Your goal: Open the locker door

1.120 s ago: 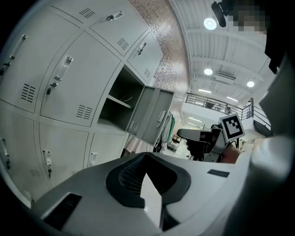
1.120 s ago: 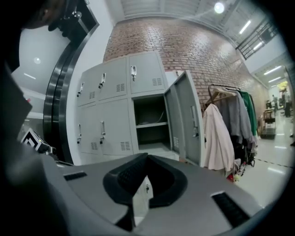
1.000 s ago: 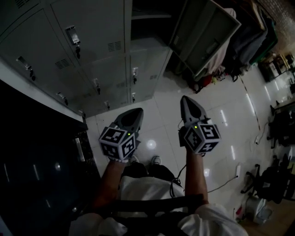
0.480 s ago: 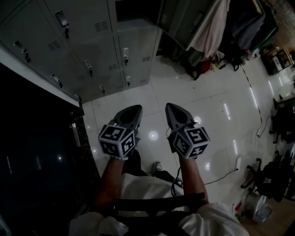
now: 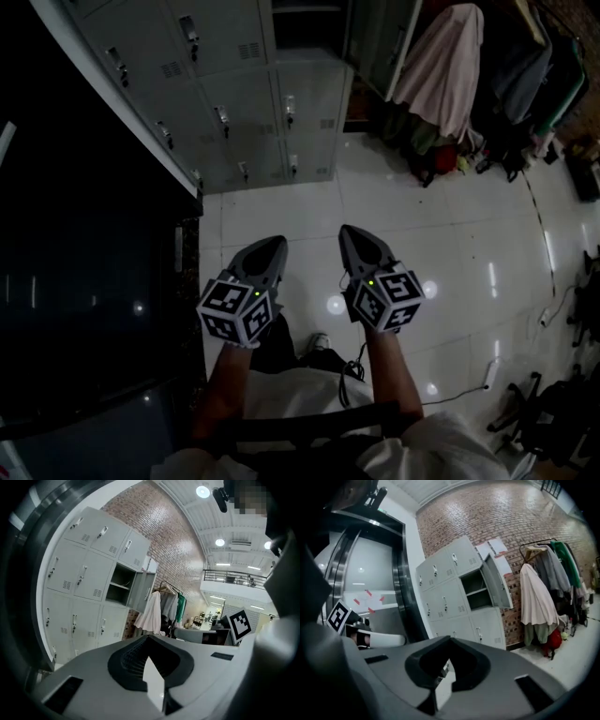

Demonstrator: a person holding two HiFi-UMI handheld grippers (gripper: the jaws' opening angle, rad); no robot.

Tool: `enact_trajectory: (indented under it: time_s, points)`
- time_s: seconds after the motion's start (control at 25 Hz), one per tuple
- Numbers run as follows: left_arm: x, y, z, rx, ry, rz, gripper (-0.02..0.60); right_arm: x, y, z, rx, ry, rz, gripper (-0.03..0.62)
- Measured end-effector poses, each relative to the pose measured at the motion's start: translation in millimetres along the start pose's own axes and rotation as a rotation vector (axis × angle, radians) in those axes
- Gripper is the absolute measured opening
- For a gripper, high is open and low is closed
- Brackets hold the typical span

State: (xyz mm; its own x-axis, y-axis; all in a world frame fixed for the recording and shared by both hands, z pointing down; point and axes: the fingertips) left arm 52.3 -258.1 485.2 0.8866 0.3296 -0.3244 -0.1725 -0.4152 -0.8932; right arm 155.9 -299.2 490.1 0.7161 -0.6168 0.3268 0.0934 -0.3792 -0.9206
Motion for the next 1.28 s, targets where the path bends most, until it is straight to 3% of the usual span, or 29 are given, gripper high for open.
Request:
enact_trajectory:
  time_s: [0.16, 0.28, 0.68, 1.0, 1.28]
  points:
    - [12, -4, 38, 0.031, 0.044, 0.003, -0.002, -40, -3, 16, 0.002, 0.075, 0.011, 0.003]
    - [15, -2, 58, 0.043, 0.025, -0.014, -0.002, -65, -5, 23, 0.013, 0.082, 0.020, 0.003]
    - [26, 10, 88, 0.032, -0.127, -0.053, -0.002, -113, 13, 53, 0.082, -0.053, 0.055, 0.003]
    - [38, 9, 101, 0.016, -0.238, -0.069, -0.002, -136, 4, 70, 0.082, -0.152, 0.068, 0.003]
    - [38, 10, 106, 0.011, -0.282, -0.067, -0.002, -146, 7, 74, 0.093, -0.190, 0.082, 0.003]
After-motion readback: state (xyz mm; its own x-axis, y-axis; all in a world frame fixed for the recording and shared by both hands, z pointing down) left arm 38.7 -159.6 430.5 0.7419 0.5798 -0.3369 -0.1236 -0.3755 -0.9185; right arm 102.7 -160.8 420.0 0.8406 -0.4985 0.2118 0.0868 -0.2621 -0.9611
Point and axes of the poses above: the fingertips, and each gripper's own axes: z backward along the fingers, x to its right, y out of its top
